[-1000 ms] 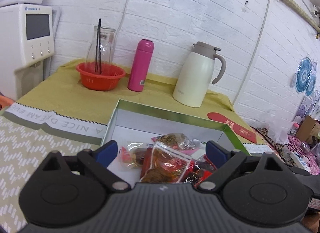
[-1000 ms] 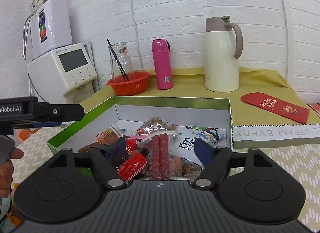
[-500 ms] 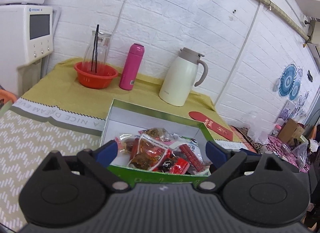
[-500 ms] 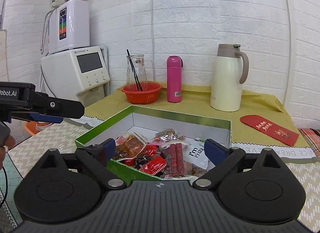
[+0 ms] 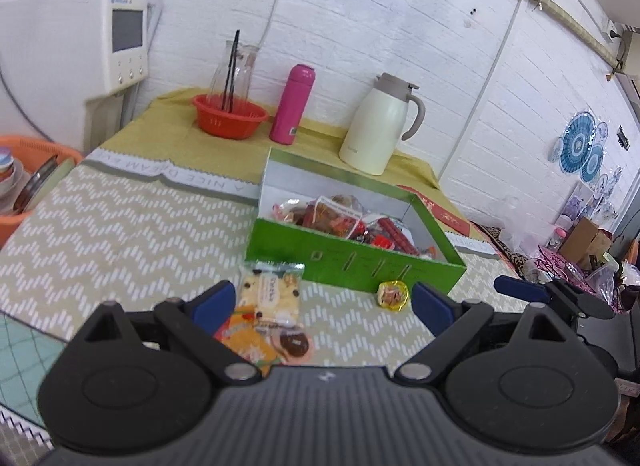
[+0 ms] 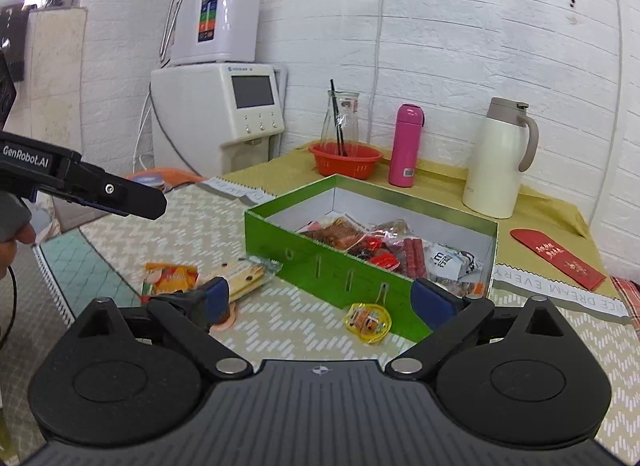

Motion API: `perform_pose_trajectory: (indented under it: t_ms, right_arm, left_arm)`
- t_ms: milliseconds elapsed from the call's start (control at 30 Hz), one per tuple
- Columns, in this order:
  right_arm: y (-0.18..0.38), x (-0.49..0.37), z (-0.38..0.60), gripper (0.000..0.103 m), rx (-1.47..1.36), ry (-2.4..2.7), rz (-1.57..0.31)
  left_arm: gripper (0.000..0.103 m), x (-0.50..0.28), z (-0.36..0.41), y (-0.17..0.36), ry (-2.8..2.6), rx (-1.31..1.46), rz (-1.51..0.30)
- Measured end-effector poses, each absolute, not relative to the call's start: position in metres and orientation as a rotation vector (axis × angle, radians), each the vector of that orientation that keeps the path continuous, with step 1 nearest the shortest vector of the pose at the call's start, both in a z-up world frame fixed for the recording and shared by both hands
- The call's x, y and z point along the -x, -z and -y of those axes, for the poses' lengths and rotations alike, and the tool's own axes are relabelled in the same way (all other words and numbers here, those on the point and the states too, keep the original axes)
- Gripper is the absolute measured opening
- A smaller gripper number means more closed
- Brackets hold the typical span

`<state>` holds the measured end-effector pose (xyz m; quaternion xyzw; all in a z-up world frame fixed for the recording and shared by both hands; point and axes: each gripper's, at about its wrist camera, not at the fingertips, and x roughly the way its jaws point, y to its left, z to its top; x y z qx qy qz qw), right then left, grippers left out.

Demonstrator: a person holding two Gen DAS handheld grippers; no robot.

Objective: Organize snacks
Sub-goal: 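Grasp the yellow jelly cup with the right gripper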

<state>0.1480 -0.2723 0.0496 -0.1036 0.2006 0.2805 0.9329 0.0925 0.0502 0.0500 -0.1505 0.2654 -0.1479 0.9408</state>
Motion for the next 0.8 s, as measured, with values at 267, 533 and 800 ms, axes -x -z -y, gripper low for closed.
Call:
perform_pose_trajectory:
  t_ms: [267,533,800]
  right_arm:
    - [-0.015,-0.153,0.261,0.103,0.316,-0.567,-0.492]
    - [0.005,-0.206,0.269,0.103,0.165,-0.472,-0.578]
    - [0.020,-0.249,0.274,0.098,-0.037,-0.424,-0.655]
  left_arm:
    - [0.093,-0.080,-0.039,-0.014,0.399,0.288,-0.577]
    - [0.091,-0.093,-0.008,0.007,0.447,0.168,-0.589]
    - [0.086,-0.114,-0.006,0.016,0.441,0.215,-0.628]
